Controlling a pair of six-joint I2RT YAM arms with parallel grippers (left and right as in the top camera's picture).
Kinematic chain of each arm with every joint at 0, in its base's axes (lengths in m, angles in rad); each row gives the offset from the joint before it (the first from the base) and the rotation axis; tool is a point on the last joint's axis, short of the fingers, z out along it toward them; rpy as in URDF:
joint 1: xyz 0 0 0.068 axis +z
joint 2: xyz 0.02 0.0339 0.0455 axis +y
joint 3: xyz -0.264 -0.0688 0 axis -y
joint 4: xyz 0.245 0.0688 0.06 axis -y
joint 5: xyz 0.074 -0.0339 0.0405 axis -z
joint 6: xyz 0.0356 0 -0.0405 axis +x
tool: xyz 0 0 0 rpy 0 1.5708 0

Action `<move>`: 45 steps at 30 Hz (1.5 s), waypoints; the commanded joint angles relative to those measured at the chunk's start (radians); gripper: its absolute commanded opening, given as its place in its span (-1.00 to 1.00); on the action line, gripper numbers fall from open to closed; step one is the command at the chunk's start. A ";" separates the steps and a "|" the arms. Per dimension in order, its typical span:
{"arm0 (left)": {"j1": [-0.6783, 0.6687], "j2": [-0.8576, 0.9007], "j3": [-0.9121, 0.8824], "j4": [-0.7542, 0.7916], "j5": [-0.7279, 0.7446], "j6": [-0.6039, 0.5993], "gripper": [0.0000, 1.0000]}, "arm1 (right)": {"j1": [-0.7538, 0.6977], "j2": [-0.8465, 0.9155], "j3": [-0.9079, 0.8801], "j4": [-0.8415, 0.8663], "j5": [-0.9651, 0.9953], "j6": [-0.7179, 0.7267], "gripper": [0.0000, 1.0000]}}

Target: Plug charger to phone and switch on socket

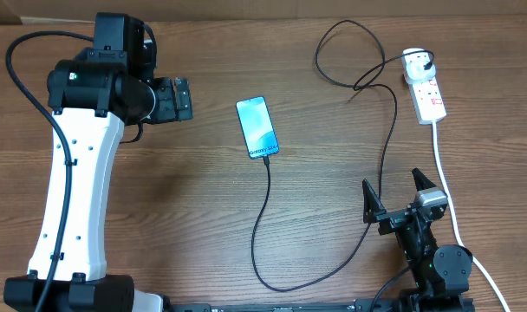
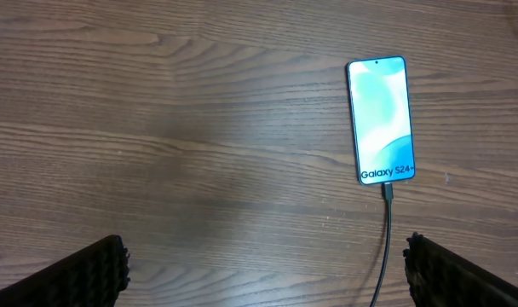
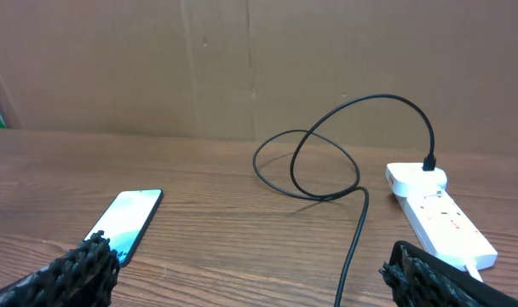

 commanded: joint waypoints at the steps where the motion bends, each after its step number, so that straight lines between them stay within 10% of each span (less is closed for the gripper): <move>1: -0.001 -0.006 0.006 0.002 -0.016 -0.014 0.99 | 0.006 -0.012 -0.010 0.007 -0.008 0.005 1.00; 21: 0.014 -0.426 -0.520 0.321 0.039 0.005 0.99 | 0.006 -0.012 -0.010 0.007 -0.008 0.005 0.99; 45: 0.215 -0.685 -0.627 0.131 0.180 0.060 0.99 | 0.006 -0.012 -0.010 0.007 -0.008 0.005 1.00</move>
